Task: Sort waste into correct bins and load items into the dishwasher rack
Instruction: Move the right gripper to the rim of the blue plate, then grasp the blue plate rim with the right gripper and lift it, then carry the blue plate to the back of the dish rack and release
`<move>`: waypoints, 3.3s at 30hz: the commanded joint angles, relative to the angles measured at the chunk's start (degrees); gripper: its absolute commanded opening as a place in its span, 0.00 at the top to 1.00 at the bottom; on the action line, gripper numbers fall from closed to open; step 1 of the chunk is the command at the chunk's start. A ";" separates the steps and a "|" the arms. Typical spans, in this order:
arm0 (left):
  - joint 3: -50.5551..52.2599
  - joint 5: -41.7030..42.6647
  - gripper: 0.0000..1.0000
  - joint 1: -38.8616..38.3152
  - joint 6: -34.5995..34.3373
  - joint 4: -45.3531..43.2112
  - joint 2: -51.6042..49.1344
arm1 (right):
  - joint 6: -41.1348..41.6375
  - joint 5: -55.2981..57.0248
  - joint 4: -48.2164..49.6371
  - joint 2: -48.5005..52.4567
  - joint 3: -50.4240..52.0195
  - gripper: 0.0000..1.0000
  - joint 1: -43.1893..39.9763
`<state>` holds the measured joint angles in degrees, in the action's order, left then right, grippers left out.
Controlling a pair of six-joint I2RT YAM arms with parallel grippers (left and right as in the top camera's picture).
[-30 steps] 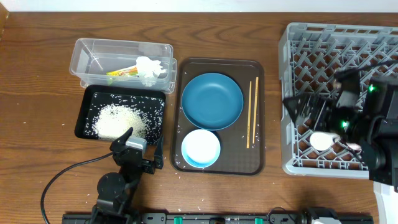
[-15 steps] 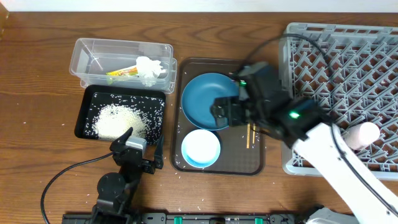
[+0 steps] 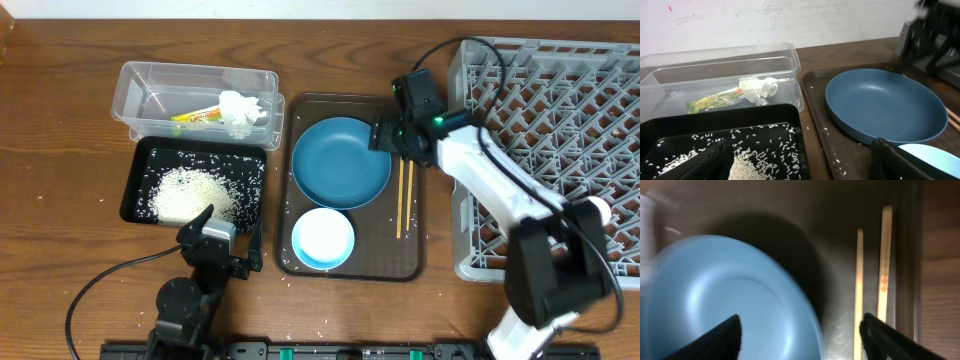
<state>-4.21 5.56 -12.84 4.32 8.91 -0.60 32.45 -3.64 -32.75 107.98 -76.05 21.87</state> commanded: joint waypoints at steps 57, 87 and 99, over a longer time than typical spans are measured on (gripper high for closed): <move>1.46 -0.66 0.10 0.28 -0.28 0.37 0.37 | -43.91 94.27 16.94 -11.28 -0.33 0.99 -22.27; 1.46 -0.66 0.10 0.28 -0.28 0.37 0.37 | -83.25 84.15 40.94 0.52 -0.31 0.99 -23.71; 1.46 -0.66 0.10 0.28 -0.28 0.37 0.37 | -92.17 77.24 43.01 -6.95 -0.31 0.99 -26.05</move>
<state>-4.21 5.56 -12.84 4.32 8.88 -0.58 -54.61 75.46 10.22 104.03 -77.01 -2.68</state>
